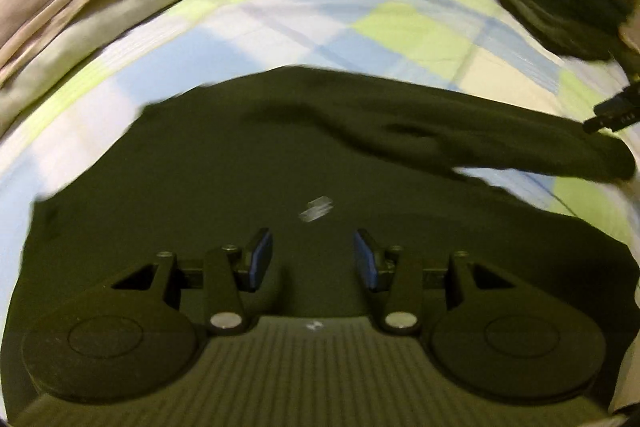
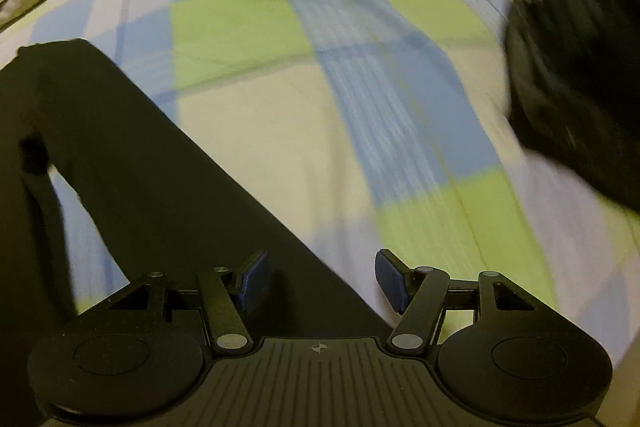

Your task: Fold clothes

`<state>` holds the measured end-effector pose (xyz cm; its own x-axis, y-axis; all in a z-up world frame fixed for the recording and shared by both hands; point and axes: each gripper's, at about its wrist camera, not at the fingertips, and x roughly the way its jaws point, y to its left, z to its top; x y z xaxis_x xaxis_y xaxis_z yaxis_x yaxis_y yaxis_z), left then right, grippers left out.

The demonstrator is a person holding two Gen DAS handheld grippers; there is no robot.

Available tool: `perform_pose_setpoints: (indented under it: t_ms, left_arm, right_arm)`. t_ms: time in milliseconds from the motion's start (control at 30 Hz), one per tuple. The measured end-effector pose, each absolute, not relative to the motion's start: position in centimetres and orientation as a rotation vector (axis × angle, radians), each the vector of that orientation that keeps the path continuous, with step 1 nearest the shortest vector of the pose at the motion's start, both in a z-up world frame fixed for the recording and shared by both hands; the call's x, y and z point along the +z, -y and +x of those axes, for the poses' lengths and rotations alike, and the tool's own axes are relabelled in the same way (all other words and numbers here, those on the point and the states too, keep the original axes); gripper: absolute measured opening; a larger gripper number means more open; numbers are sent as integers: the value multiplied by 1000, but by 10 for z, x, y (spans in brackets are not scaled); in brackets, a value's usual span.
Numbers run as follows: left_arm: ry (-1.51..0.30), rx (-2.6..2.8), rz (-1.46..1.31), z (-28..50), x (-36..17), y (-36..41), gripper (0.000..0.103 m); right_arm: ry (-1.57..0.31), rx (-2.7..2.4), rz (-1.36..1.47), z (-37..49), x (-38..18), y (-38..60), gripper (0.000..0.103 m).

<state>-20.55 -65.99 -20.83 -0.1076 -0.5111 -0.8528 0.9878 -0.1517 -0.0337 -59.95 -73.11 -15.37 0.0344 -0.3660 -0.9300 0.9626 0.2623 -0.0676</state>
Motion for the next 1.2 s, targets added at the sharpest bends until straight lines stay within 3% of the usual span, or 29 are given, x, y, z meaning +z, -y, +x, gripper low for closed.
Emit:
perform_pose_setpoints:
  t_ms: [233,300,333,367,567,700,833,867,900,967,1200]
  left_arm:
    - [-704,-1648,991,-262,-218,681,40]
    - [-685,-1662,1030,-275,-222,686,40]
    - [-677,-1669,1045,-281,-223,689,40]
    - [-672,-1675,1051,-287,-223,692,40]
    - [-621,-1740,1036,-316,-214,715,40]
    - [-617,-1755,1034,-324,-216,726,41]
    - [-637,-1731,1024,-316,-217,722,41]
    - [-645,-1722,1018,-312,-216,719,41]
    - [-653,-1713,1012,-308,-216,717,41]
    - [-680,-1684,1004,-298,-216,709,41]
    - [-723,-1637,1002,-287,-217,677,41]
  right_arm:
    - [-1052,-1216,894,-657,-173,719,61]
    - [-1058,-1192,902,-660,-175,715,20]
    - [-1070,-1182,888,-660,-173,714,7]
    - [-1078,-1169,876,-661,-169,714,3]
    - [-993,-1286,636,-672,-111,742,2]
    - [-949,-1404,543,-677,-96,780,3]
    - [-1024,-1436,516,-670,-115,802,5]
    - [-1031,-1447,506,-667,-117,802,21]
    - [-1021,-1466,492,-664,-117,798,49]
    - [-961,-1467,564,-664,-118,787,66]
    - [-690,-1398,933,-666,-128,748,65]
